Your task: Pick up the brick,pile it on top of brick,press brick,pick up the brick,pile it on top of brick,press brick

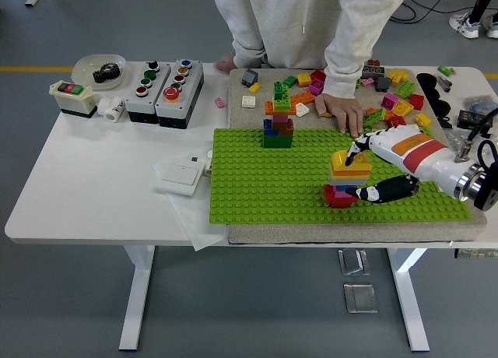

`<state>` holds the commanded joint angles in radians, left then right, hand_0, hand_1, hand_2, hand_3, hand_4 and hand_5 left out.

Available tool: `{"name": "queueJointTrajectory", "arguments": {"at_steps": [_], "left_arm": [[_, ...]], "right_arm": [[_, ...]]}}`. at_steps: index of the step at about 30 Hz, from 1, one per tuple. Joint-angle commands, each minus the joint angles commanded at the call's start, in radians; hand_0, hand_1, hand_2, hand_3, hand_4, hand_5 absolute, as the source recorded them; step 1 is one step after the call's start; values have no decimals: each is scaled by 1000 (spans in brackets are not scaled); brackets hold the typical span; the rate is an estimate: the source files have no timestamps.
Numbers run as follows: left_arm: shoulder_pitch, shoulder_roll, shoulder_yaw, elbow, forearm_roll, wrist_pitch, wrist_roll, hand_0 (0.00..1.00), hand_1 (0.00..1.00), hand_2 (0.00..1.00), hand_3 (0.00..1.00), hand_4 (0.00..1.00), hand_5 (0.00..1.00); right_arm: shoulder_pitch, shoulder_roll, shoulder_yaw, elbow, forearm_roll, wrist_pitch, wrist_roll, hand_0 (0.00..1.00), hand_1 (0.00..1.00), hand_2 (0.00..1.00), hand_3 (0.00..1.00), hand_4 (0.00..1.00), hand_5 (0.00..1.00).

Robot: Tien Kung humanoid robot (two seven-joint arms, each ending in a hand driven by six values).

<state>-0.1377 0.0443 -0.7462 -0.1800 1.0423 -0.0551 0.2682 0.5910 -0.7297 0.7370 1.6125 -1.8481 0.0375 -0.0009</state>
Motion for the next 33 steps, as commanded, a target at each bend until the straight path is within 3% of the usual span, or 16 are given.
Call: {"name": "queueJointTrajectory", "arguments": {"at_steps": [14, 28, 29, 33], "left_arm": [[0, 0, 3, 0, -5, 0, -2, 784, 728, 638, 557, 582, 601], [0, 0, 5, 0, -7, -1, -2, 784, 728, 638, 558, 582, 601], [0, 0, 5, 0, -8, -1, -2, 784, 728, 638, 558, 583, 602], [0, 0, 8, 0, -11, -1, -2, 784, 728, 638, 558, 583, 602]], "right_arm": [[-8, -2, 11, 13, -14, -3, -2, 616, 637, 701, 584, 813, 496], [-16, -3, 39, 16, -45, -74, 9, 620, 639, 703, 585, 810, 497], [-16, -3, 38, 14, -48, -75, 9, 686, 664, 739, 638, 815, 498], [-18, -1, 26, 7, -62, -73, 6, 686, 664, 739, 638, 815, 498]]}}
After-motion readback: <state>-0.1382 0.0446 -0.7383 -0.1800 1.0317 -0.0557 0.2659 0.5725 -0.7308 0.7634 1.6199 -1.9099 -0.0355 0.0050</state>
